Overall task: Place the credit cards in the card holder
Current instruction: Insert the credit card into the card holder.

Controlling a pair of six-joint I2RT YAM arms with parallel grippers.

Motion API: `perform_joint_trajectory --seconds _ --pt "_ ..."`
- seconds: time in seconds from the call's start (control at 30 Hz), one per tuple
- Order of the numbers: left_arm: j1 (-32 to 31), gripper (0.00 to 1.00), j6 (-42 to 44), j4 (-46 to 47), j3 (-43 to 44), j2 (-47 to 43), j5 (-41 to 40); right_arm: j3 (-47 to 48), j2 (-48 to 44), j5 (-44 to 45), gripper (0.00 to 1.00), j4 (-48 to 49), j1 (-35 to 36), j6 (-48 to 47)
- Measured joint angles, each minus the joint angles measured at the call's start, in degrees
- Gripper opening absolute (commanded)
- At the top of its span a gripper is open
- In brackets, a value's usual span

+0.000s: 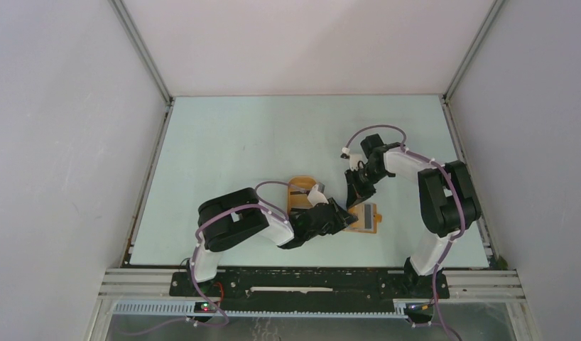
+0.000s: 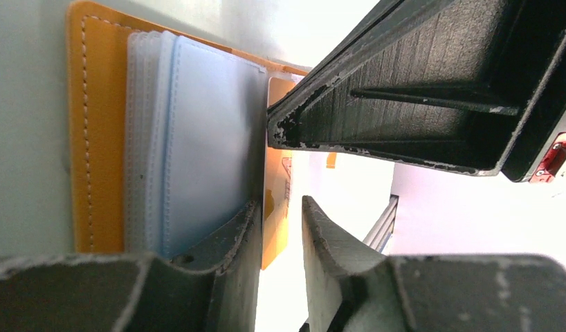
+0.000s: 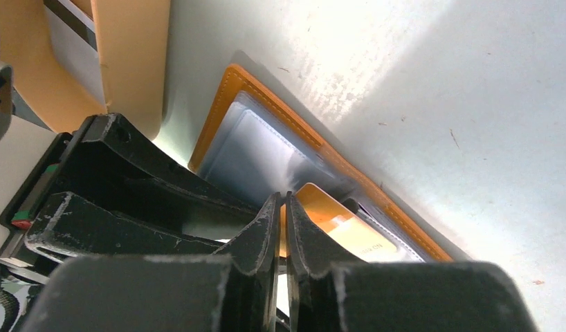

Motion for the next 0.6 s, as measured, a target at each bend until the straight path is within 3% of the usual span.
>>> perform_joint_trajectory --seconds 0.43,0.6 --pt "0.28 0.33 1.31 -1.01 0.0 -0.59 0.9 0.0 -0.92 0.59 0.13 -1.95 -1.6 -3.63" --pt "0.44 0.33 2.36 -1.25 0.02 -0.74 1.46 -0.02 -2.8 -3.52 0.15 -1.73 -1.84 -3.93"
